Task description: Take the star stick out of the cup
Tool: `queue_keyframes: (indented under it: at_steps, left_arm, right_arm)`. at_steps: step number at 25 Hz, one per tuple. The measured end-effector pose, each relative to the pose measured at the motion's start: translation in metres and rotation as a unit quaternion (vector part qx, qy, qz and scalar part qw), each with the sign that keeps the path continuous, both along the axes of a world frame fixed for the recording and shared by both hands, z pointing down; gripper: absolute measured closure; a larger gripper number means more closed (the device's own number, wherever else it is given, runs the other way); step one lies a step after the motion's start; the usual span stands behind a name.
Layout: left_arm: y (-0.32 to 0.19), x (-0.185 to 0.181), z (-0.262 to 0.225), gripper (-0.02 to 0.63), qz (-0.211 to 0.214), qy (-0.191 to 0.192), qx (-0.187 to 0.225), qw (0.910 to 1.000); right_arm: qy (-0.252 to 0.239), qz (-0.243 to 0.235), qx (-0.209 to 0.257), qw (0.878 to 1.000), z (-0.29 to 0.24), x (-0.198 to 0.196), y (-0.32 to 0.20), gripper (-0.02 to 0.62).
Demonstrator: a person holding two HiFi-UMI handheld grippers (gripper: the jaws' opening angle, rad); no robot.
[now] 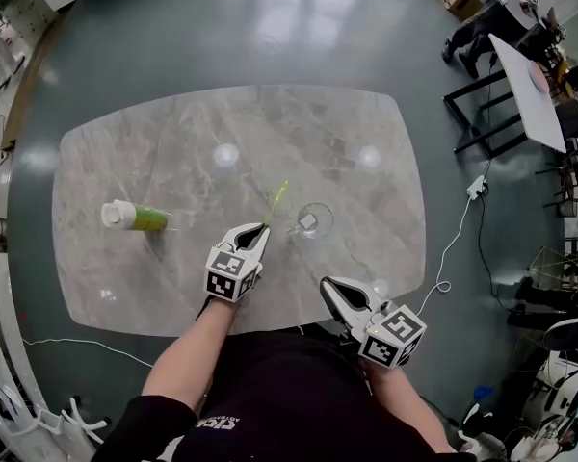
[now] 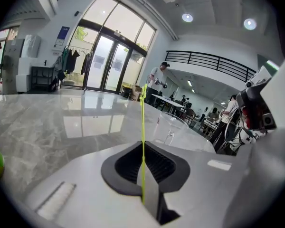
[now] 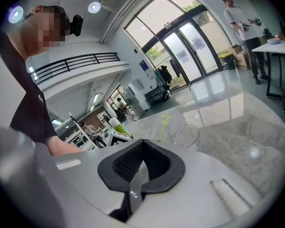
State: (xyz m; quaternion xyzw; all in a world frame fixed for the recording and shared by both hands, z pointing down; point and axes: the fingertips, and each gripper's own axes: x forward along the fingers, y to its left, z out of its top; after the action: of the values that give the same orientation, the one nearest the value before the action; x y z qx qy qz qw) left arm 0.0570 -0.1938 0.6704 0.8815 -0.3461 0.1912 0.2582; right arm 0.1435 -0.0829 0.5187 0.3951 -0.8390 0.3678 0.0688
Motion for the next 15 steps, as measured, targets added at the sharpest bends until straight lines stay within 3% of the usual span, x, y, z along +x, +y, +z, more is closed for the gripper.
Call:
queue_keyframes:
  at_steps: [6,15]
  left_arm:
    - [-0.004,0.002,0.017,0.588,0.021,-0.028,-0.004,0.9994]
    - [-0.008,-0.002,0.033,0.586,0.018,-0.036,-0.023,0.9989]
  right_arm:
    - [0.007,0.004,0.002,1.0,-0.001,0.001,0.002,0.583]
    - [0.011,0.011,0.0,1.0,-0.001,0.002,0.002,0.583]
